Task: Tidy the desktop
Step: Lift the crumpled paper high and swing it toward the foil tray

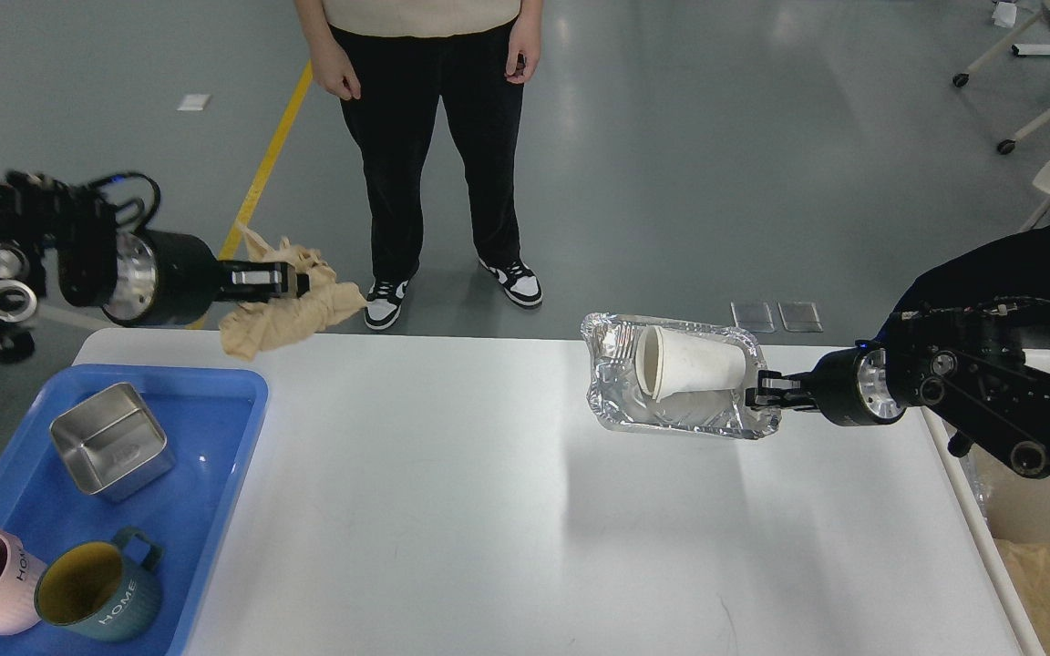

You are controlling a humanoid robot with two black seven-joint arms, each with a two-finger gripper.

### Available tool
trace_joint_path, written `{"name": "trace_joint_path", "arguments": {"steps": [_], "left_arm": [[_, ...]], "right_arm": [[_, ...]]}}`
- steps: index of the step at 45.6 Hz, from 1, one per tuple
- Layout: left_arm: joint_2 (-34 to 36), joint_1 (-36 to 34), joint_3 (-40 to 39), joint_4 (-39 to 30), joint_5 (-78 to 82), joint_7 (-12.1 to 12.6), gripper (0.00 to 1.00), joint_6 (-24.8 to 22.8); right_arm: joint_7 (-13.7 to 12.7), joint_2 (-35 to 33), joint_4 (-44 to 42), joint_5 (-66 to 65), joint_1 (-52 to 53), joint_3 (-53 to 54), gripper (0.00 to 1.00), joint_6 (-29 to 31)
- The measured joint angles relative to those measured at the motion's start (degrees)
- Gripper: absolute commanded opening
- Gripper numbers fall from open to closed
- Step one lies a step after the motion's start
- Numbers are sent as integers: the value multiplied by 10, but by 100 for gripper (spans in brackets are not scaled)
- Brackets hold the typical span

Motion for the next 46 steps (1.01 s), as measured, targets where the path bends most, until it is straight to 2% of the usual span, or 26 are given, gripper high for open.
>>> {"name": "trace_joint_path", "arguments": {"steps": [7,17,27,37,46], "left_arm": [[23,-17,-42,-5,-6,3,1,-55],[22,-47,-55,-7,-8,7,1,-86],[-18,-142,-47,8,-38,25,2,-97],[-149,-243,-10,73,-61,58,2,-97],[-275,-251,25,138,-46,71,2,-58]], "right_arm": [[0,0,0,0,2,0,0,0],[0,-1,0,0,4,0,0,0],[0,-5,0,1,4,-1,0,1],[0,-5,3,1,4,0,0,1],[-2,-9,23,1,4,0,0,3]]}}
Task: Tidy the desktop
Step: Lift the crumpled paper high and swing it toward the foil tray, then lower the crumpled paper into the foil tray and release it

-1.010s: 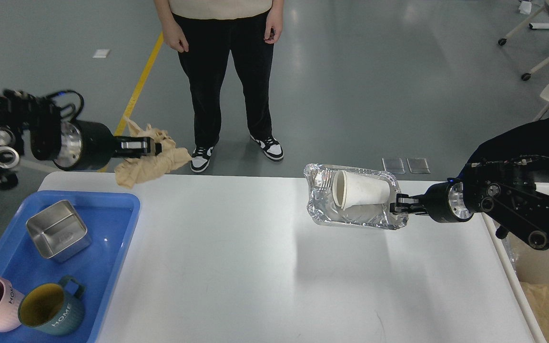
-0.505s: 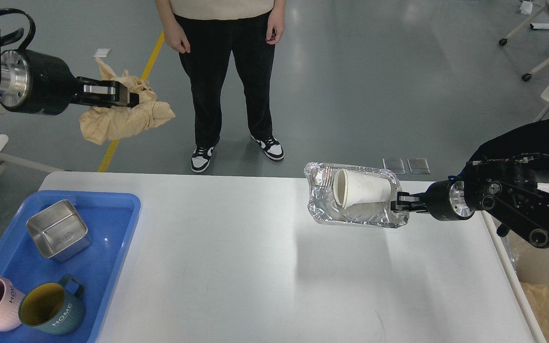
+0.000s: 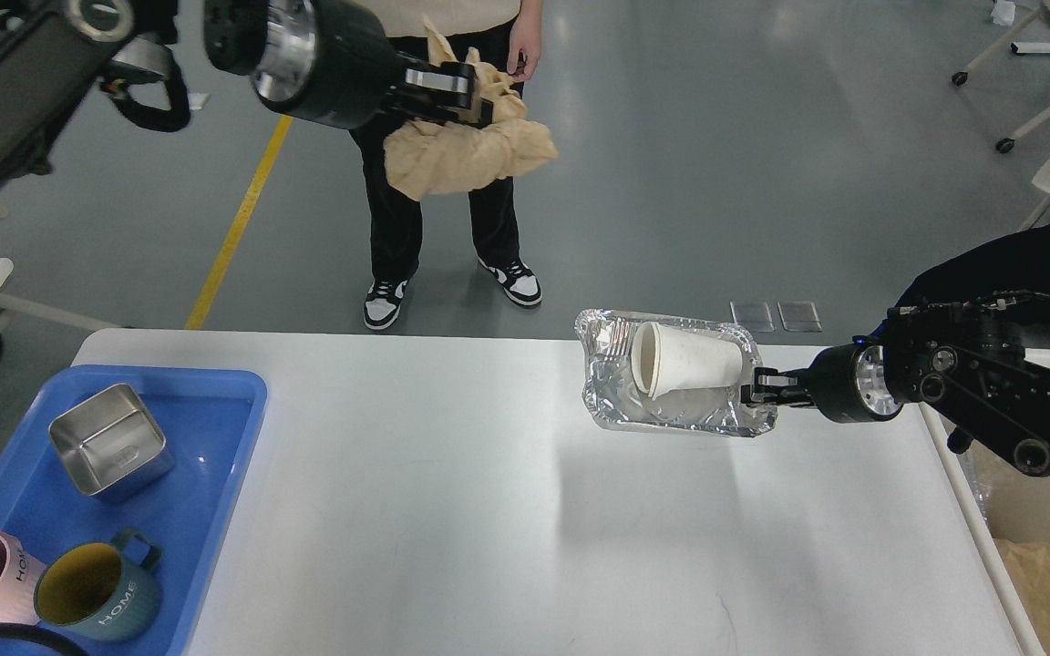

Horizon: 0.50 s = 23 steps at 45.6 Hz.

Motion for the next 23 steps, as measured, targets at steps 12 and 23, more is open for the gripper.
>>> {"name": "trace_joint_path", "arguments": {"steps": [12,23], "left_arm": [[-186,15,104,139,22,-23,2,95],[-284,39,198,247,24,-73,4,169]], "right_arm": [[-1,-8,5,1,0,3,0,0],[-2,-10,11,2,11,4,0,2]]}}
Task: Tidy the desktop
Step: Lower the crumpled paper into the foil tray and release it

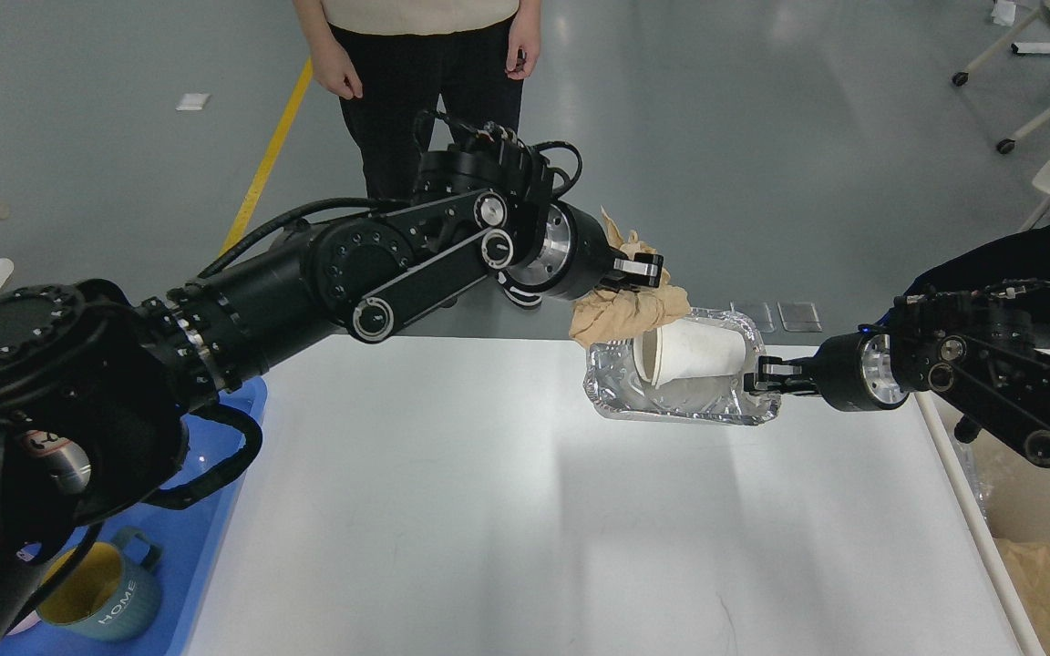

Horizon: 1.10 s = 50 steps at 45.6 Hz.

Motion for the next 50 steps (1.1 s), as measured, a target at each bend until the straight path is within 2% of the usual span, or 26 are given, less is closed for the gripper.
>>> {"name": "trace_joint_path", "arguments": {"steps": [7,11,13,15,16,19,22,26,50], "left_arm": [[-23,29,24,18,1,-7,8,37],[-31,45,26,20,3,-8,16,52],[-32,50,26,20,5,-8,26,59],[-34,54,26,21,7,-8,47,66],[-34,56,26,21,8,-8,54,69],[-35,58,26,23,9,-8,64,78],[-37,59,26,23,9,-9,83,87],[-37,61,26,24,8,-11,94,96],[-35,54,5,24,-10,-16,97,108]], "right_arm": [[-1,-3,5,0,0,0,0,0],[-1,-3,7,0,0,1,0,0],[-1,-3,7,0,0,1,0,0],[-1,-3,7,0,0,1,0,0],[-1,-3,7,0,0,1,0,0],[-1,-3,7,0,0,1,0,0],[-1,-3,7,0,0,1,0,0],[-1,-2,8,0,0,1,0,0],[-1,-3,7,0,0,1,0,0]]}}
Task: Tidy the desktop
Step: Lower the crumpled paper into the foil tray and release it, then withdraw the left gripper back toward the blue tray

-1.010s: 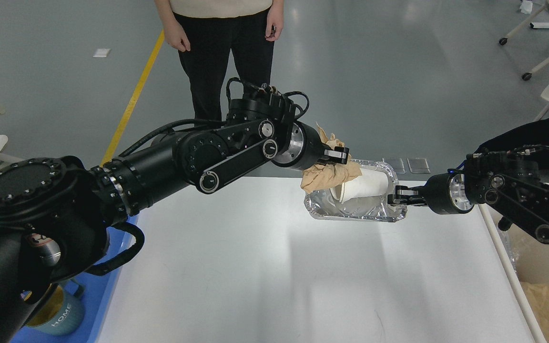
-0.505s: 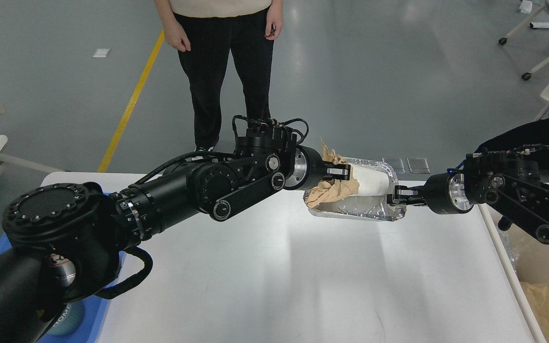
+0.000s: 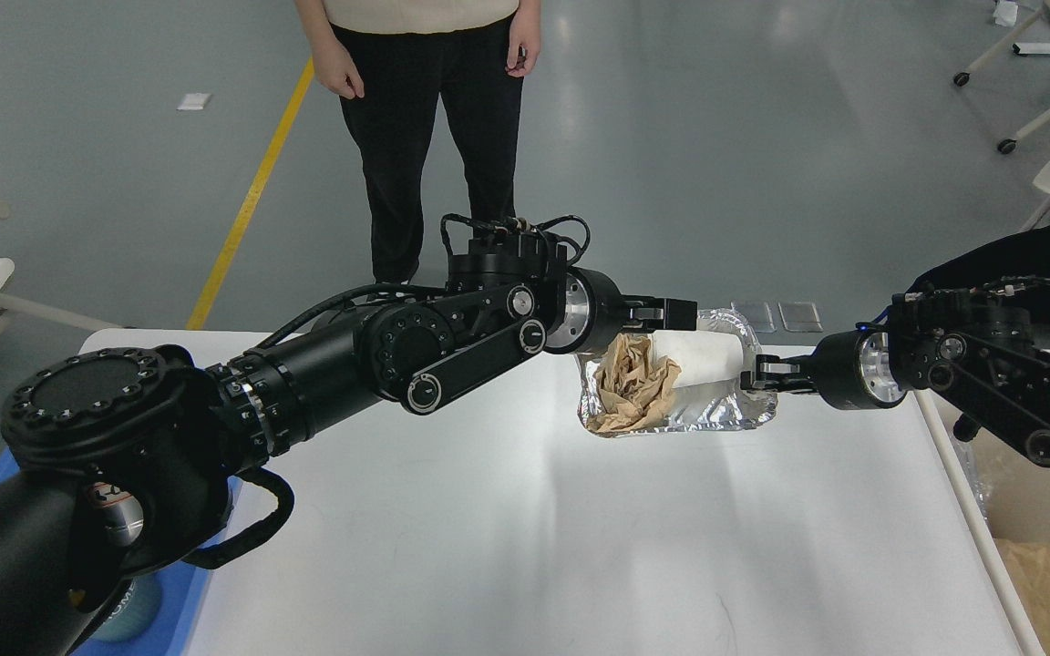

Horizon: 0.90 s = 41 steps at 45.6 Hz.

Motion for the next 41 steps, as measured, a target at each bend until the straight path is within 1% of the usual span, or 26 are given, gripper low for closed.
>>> {"name": "trace_joint_path", "arguments": {"steps": [9,16,23,31,34,35,37,41], "left_arm": [[14,-16,-25,0,-10,0,97,-6],[57,-34,-61,-2,-21,0,97,-22],[120,-52,-92,-3,-31,0,97,-52],[219,-54,-115,-15,-33,0,97,-111],[257,-50,-121,-18,-33,-6,97,-134],[282,-45,-121,-19,-33,-14,97,-146],[300,-42,-121,-19,-32,-21,97,-152],[346,-18,-121,-18,-32,-45,97,-156]], "right_arm": [[0,-1,-1,0,0,0,0,0],[0,-3,-4,1,-2,0,0,0],[0,-3,-6,4,-5,4,0,0],[0,-7,-8,15,-7,7,0,-1],[0,-13,-8,21,-8,7,0,-1],[0,-15,-8,25,-8,7,0,0],[0,-17,-8,28,-9,7,0,0],[0,-19,-8,32,-9,7,0,1]]}}
